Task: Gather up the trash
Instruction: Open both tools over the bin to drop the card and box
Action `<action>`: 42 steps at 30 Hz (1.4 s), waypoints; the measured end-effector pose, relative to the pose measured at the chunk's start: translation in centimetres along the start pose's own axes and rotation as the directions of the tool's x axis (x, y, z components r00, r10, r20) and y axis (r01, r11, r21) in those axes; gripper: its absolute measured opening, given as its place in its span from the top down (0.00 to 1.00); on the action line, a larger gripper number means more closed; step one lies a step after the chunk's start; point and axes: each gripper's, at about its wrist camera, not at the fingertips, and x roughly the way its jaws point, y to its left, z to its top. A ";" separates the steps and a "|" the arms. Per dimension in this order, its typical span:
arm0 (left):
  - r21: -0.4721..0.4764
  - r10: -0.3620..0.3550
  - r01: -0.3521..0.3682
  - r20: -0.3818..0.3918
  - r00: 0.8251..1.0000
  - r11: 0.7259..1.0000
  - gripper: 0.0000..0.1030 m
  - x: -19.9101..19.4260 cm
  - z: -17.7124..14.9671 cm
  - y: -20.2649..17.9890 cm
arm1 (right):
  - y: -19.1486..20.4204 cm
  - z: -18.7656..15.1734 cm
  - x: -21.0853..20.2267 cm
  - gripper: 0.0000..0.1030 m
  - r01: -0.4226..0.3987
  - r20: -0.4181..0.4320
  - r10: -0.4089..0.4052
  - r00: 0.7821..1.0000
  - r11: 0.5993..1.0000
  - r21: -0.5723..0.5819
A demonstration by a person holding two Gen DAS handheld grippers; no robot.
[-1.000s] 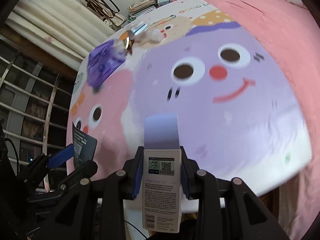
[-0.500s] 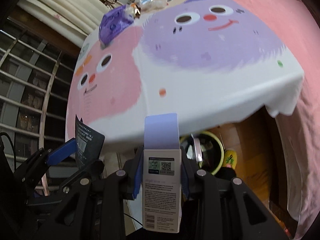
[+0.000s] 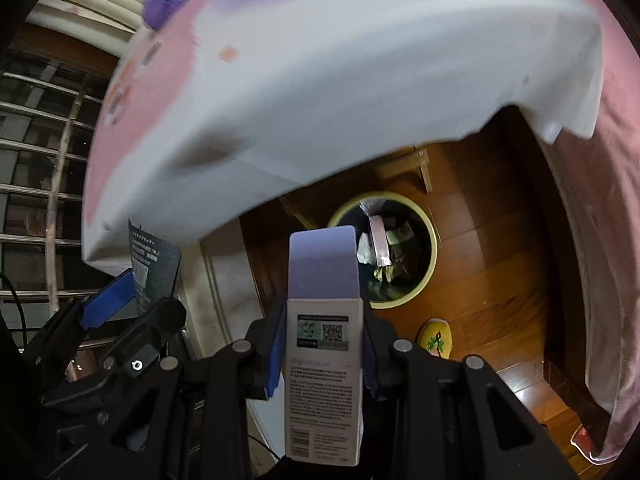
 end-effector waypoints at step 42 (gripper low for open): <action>-0.227 0.136 -0.130 0.010 0.991 0.965 0.08 14.5 -2.6 3.8 | -7.4 2.7 16.9 0.44 0.009 -0.004 -0.009 1.000 1.000 0.009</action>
